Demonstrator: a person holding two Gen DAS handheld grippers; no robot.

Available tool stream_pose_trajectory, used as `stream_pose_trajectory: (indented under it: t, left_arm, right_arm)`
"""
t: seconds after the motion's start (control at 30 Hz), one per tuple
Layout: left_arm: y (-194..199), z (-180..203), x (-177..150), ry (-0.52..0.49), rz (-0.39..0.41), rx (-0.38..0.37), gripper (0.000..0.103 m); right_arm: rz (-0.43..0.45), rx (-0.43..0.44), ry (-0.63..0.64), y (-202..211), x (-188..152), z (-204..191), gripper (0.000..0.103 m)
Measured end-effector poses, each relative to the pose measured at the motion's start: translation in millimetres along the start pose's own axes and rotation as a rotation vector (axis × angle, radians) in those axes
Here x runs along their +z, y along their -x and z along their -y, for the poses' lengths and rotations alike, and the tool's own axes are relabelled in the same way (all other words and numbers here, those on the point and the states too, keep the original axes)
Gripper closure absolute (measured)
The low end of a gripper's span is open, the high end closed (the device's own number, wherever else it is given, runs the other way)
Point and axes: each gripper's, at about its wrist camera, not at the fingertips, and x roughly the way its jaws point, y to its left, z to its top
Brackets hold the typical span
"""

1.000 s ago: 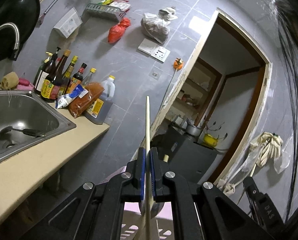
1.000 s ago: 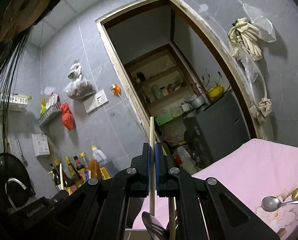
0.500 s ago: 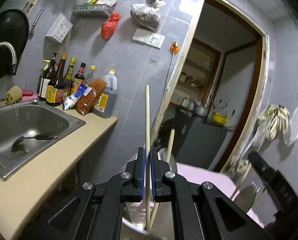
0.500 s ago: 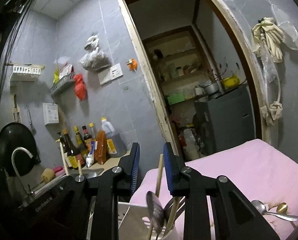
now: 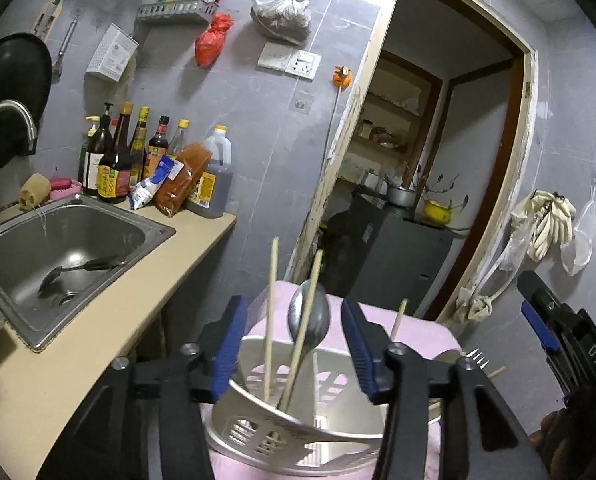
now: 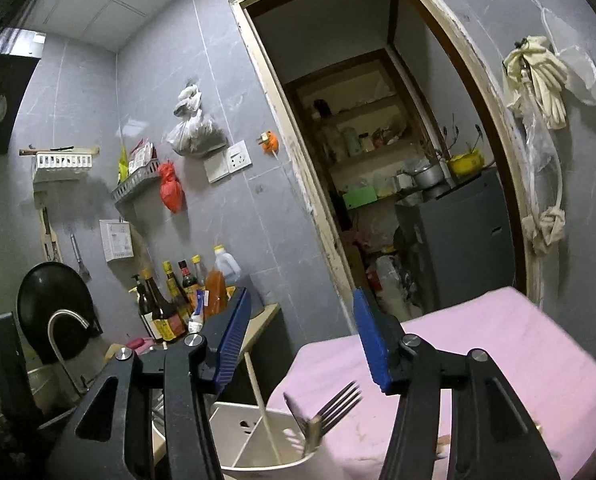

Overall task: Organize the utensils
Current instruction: 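Release both chopsticks into the white caddy by opening both tools, then move both open tools over the silver and gold spoons on the cloth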

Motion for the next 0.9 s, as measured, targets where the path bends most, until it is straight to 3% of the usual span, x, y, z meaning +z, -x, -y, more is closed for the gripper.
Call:
stream_pose_trajectory:
  t: [0.13, 0.27, 0.37, 0.6, 0.9]
  left_arm:
    - [14, 21, 11, -0.040, 0.011, -0.001, 0.036]
    - [29, 47, 22, -0.047, 0.028, -0.026, 0.014]
    - [35, 66, 26, -0.044, 0.035, -0.043, 0.006]
    - [42, 110, 22, -0.076, 0.049, -0.066, 0.001]
    - [45, 158, -3, -0.130, 0.075, -0.074, 0.001]
  right_arm:
    - [0.005, -0.019, 0.014, 12, 24, 13, 0.036]
    - [-0.002, -0.032, 0.029, 26, 48, 30, 0.025]
    - [0.001, -0.047, 0.037, 36, 64, 44, 0.018]
    - [-0.008, -0.096, 0.108, 58, 86, 76, 0.002]
    - [-0.033, -0.183, 0.148, 71, 99, 129, 0.002]
